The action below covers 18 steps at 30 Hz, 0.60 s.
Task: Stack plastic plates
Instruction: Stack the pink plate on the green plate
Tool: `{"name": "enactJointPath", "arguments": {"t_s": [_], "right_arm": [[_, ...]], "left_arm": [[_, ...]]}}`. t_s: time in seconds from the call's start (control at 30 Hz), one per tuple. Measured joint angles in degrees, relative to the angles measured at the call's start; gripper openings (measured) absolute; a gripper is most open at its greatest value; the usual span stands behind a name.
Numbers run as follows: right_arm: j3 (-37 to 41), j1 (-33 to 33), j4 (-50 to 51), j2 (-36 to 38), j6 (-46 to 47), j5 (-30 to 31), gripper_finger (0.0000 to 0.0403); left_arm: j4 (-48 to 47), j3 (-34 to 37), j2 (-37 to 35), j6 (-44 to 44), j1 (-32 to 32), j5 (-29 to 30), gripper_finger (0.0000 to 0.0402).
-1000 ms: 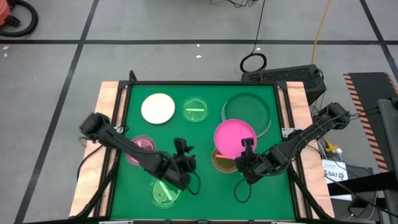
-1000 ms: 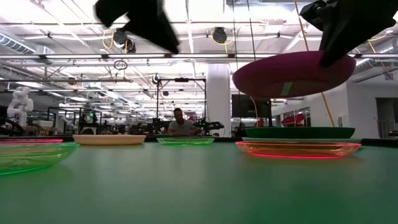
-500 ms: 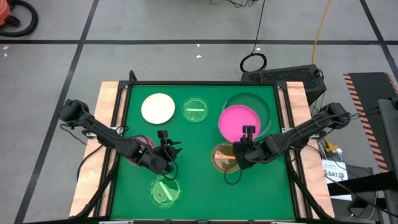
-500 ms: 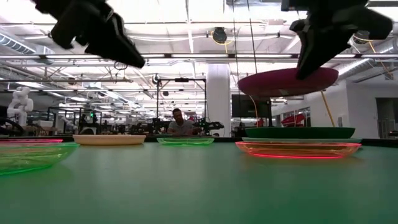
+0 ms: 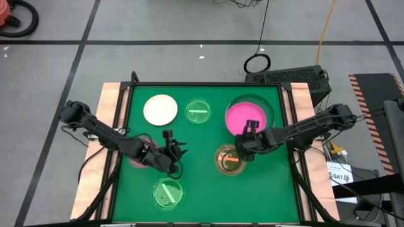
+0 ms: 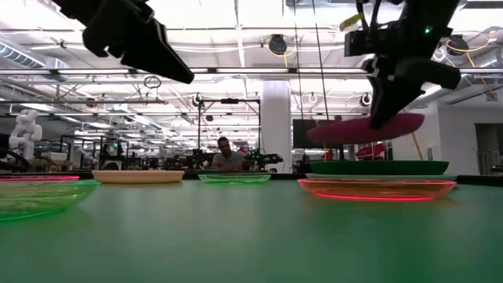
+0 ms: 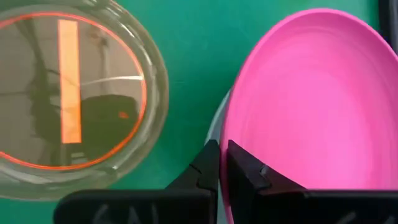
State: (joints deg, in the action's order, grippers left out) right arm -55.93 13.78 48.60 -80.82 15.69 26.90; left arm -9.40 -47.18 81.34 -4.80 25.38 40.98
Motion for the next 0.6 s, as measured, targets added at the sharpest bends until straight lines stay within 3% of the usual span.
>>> {"name": "enactJointPath", "arguments": {"t_s": [0.6], "right_arm": [[6.3,-6.08,-3.96,2.01,-1.44,-1.09,0.0005]], "left_arm": [[0.5,0.0,0.0,0.15,-1.85,-2.55,0.0138]]}}
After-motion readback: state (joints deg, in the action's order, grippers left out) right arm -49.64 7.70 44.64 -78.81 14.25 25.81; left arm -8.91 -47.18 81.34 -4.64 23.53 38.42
